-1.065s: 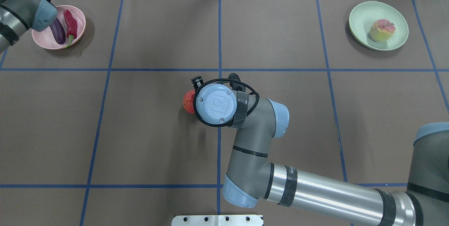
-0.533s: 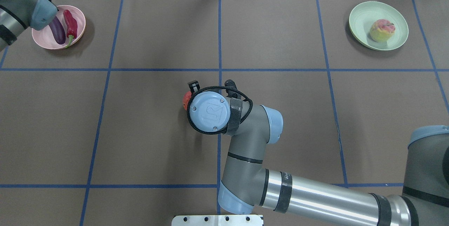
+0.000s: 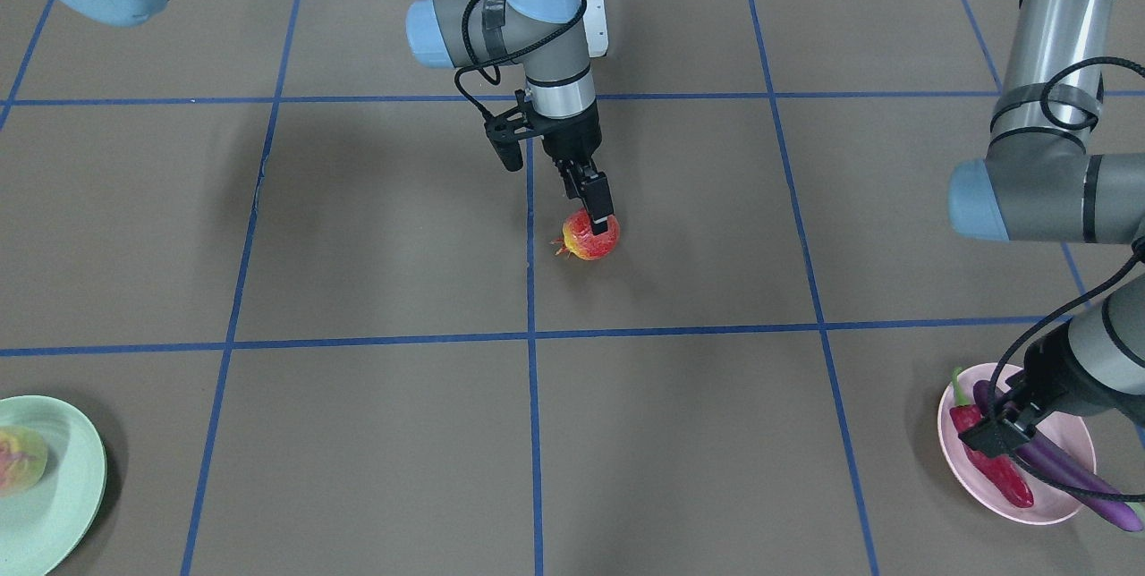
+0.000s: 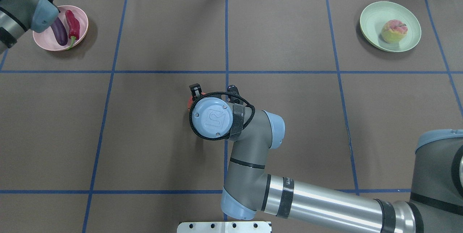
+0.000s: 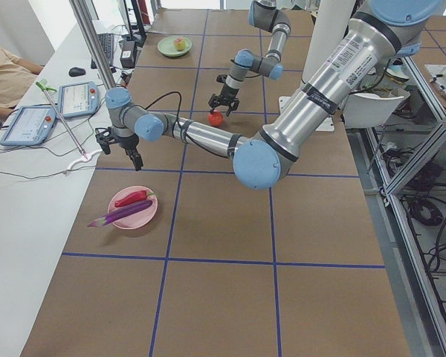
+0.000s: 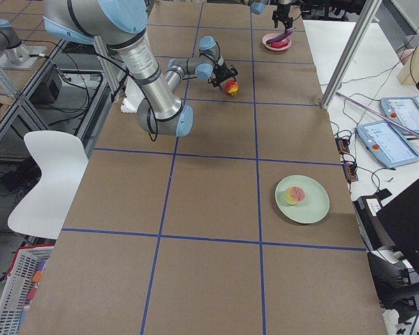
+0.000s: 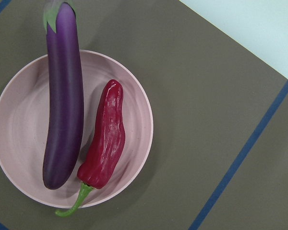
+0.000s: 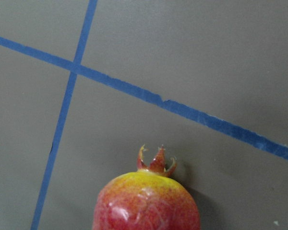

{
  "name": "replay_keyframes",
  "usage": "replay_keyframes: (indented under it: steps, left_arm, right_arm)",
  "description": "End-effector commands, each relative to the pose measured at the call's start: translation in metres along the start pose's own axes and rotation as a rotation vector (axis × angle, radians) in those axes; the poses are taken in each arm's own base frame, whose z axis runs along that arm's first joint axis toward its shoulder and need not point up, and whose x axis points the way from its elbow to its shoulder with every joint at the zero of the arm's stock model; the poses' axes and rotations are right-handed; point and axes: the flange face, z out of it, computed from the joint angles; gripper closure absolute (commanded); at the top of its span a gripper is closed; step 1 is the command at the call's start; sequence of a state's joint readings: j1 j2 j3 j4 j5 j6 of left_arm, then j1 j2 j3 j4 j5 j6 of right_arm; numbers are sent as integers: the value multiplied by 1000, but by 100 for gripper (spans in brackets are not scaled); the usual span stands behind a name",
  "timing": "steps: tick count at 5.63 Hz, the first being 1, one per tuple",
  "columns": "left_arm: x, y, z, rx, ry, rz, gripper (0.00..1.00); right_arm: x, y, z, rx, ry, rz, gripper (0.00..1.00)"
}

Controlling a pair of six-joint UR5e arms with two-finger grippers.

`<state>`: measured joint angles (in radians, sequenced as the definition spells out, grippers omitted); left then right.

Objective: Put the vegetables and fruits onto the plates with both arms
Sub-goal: 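Release the chili on the pink plate while the right gripper grasps the pomegranate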

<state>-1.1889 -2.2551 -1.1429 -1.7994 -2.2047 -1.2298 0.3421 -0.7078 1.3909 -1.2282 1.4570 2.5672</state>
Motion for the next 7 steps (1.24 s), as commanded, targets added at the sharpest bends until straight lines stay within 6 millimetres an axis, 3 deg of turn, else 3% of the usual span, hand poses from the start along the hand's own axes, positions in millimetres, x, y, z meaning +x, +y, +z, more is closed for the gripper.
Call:
replay_keyframes:
  steps: [1, 3, 4, 5, 6, 7]
  left_arm:
    - [0, 0, 0, 4, 0, 0, 0]
    - [4, 3, -3, 7, 5, -26, 0]
    - [4, 3, -3, 7, 5, -26, 0]
    - [7, 6, -7, 9, 15, -19, 0]
    - [10, 9, -16, 12, 31, -10, 0]
    - [-3, 19, -23, 18, 47, 10, 0]
  right_arm:
    - [-2, 2, 1, -1, -8, 3, 0]
    - [-6, 1, 0, 11, -32, 18, 75]
    - [-7, 2, -4, 5, -36, 2, 100]
    - [-22, 0, -12, 2, -51, -25, 100]
    - [-45, -20, -25, 42, -53, -108, 100]
    - [-69, -60, -29, 143, 4, -212, 100]
